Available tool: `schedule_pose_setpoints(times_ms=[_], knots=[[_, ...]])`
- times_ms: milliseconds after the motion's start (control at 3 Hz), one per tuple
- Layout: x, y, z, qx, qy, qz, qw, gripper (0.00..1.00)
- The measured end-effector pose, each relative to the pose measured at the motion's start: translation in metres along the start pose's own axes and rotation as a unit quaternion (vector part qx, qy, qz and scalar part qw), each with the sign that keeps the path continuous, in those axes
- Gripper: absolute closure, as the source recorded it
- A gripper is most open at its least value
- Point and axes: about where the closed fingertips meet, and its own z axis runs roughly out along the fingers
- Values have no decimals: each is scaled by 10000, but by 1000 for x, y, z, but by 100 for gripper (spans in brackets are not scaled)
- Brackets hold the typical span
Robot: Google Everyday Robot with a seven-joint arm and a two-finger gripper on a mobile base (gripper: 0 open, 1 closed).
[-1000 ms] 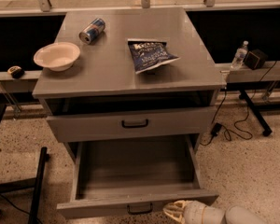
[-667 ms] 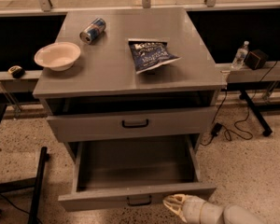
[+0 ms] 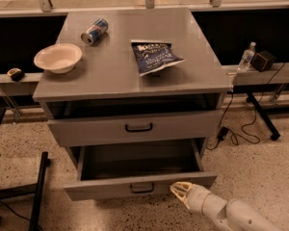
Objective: Close middle drawer
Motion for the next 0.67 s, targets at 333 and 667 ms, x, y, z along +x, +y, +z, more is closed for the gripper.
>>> schedule_pose_setpoints(times_ms=[333,667], knots=[[18,-43,22,204,187,186,9994,100],[34,-69,36,190,229,386,9988,100]])
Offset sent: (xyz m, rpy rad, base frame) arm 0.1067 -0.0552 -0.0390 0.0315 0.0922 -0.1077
